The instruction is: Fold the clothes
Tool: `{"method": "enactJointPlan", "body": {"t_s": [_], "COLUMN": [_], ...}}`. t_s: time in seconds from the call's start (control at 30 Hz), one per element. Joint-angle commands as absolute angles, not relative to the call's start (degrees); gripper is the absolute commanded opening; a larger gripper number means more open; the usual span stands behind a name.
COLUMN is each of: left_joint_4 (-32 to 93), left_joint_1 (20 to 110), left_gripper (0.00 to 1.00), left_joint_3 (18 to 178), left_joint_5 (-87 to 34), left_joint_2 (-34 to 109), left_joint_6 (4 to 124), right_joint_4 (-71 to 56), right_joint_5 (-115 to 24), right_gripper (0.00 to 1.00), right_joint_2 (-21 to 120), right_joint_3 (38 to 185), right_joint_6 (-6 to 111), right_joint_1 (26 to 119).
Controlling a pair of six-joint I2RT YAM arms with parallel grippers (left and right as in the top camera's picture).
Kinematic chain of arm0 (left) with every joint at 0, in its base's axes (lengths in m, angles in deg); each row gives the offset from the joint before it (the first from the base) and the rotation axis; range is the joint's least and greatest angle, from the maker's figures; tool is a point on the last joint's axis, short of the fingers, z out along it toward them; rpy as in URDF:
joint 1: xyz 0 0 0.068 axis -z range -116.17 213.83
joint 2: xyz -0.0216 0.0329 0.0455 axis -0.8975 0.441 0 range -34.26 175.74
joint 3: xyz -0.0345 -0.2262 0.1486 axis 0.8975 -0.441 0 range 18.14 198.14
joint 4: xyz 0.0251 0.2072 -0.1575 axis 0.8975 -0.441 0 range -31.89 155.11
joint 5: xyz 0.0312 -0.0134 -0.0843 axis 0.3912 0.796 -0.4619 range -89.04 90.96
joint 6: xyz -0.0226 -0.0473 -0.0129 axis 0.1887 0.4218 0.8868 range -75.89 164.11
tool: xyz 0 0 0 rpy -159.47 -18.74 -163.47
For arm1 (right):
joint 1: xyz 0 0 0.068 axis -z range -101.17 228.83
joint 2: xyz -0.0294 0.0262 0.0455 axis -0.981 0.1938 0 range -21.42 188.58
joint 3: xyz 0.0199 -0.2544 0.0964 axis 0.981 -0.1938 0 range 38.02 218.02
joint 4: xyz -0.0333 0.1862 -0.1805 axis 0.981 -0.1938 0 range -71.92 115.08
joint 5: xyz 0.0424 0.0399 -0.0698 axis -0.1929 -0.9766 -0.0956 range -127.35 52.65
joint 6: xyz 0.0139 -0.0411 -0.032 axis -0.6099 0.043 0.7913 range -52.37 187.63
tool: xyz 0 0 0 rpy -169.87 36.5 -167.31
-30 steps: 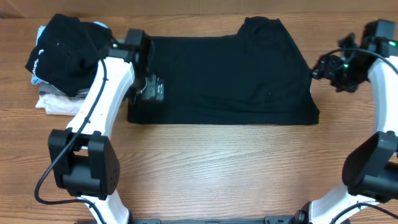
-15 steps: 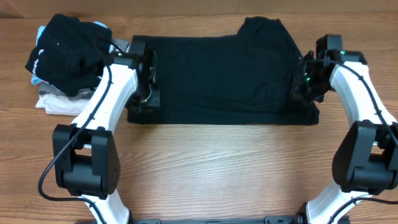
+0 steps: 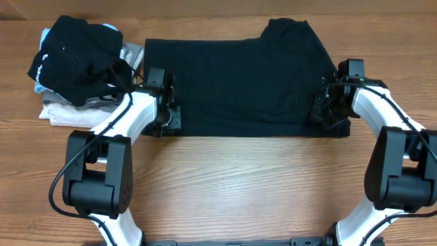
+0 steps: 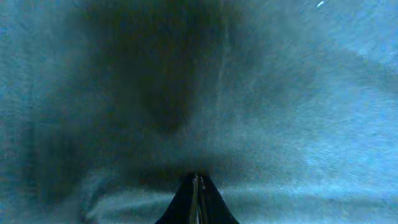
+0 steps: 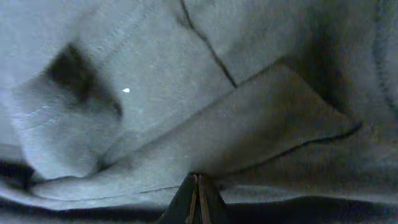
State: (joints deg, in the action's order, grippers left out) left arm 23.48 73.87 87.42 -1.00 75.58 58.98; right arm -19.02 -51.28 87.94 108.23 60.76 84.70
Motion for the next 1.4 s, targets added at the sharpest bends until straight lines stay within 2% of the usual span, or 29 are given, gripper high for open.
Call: {"method": "enactJointPlan", "body": {"t_s": [0.0,0.57,0.63,1.07,1.1,1.2,1.23,1.27,1.3,1.37], "left_joint_4": [24.97,10.63,10.12,6.74,5.53,3.98,3.90,4.31,5.45,9.82], "left_joint_1": [74.09,74.07,74.07,74.09,74.09,74.09,74.09,74.09,74.09,74.09], "left_gripper": [0.04,0.07,0.04,0.04,0.04,0.05,0.09,0.17,0.25,0.30], "left_joint_3": [84.79,83.74,83.74,87.53,89.76,96.20,98.56,101.38,102.72,103.81], "left_joint_5": [-0.08,-0.10,-0.10,0.05,0.07,0.03,-0.15,-0.13,-0.10,-0.13], "left_joint_2": [76.00,76.00,76.00,74.99,74.40,72.78,72.59,72.59,72.59,72.59], "left_joint_6": [61.58,63.86,63.86,62.30,62.28,61.08,60.80,60.80,60.60,59.38], "right_joint_4": [-18.50,-29.36,-29.69,-29.01,-30.36,-35.00,-35.94,-35.48,-34.63,-30.19], "right_joint_5": [-50.59,-44.16,-43.77,-45.14,-45.10,-45.54,-46.26,-47.35,-47.74,-48.16], "right_gripper": [0.04,0.04,0.04,0.04,0.05,0.22,0.29,0.38,0.41,0.47], "right_joint_2": [88.05,88.12,88.12,86.63,85.84,84.93,84.93,84.93,84.93,84.93], "right_joint_3": [106.31,105.50,105.50,109.13,111.45,119.36,121.65,124.36,125.48,126.18], "right_joint_6": [59.03,55.34,55.34,55.84,56.21,59.62,60.91,62.38,62.77,63.16], "right_joint_1": [84.72,85.00,85.00,85.00,85.00,84.83,84.81,84.72,84.72,84.54]}}
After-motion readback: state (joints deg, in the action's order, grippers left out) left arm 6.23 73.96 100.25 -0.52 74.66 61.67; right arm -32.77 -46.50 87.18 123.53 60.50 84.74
